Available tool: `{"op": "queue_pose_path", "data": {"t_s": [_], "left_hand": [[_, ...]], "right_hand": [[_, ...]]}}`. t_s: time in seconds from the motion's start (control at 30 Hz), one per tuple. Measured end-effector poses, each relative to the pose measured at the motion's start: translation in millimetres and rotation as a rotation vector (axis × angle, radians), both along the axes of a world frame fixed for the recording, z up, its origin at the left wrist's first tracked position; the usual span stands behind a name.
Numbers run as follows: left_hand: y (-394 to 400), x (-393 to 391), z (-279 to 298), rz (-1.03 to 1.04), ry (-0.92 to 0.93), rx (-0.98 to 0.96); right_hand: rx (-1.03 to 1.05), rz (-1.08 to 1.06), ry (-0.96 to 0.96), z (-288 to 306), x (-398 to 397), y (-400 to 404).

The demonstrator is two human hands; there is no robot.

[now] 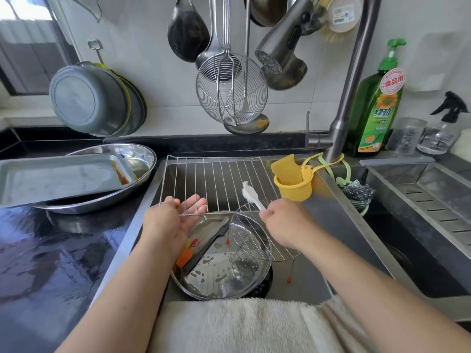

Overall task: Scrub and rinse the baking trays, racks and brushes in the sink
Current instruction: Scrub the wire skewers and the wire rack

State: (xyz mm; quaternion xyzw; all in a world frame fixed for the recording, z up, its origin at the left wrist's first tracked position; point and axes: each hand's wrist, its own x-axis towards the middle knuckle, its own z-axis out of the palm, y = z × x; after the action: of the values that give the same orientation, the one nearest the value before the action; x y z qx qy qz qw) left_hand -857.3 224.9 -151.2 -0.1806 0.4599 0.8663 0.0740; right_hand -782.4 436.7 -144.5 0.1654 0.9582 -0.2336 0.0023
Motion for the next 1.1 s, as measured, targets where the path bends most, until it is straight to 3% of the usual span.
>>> {"op": "queue_pose_path", "data": {"t_s": [0.17, 0.4, 0.53, 0.6, 0.73, 0.9, 1.03, 1.1], "left_hand": [[6, 7, 2, -0.032, 0.052, -0.041], [7, 11, 4, -0.19, 0.148, -0.205], [-10, 3, 9, -0.167, 0.128, -0.244], [-17, 0, 11, -0.159, 0.116, -0.231], [-17, -1, 7, -0.215, 0.11, -0.255], [-19, -4, 4, -0.216, 0.119, -0.278], [-16, -1, 5, -0.265, 0.132, -0.319], [-16, 0, 6, -0.24, 0.132, -0.292]], "right_hand": [[-0.067, 0.24, -0.051, -1, 10, -26], [-0.003, 0.027, -0.04, 2, -7, 24], [-0.024, 0.311, -0.194, 4, 15, 4], [-0.004, 0.316, -0.129, 3, 14, 4], [0.04, 0.108, 0.057, 2, -4, 24], [-0.004, 0.466, -0.285, 6, 17, 5], [0.036, -0.02, -0.04, 6, -3, 50], [0.045, -0.068, -0.05, 5, -2, 64]]}}
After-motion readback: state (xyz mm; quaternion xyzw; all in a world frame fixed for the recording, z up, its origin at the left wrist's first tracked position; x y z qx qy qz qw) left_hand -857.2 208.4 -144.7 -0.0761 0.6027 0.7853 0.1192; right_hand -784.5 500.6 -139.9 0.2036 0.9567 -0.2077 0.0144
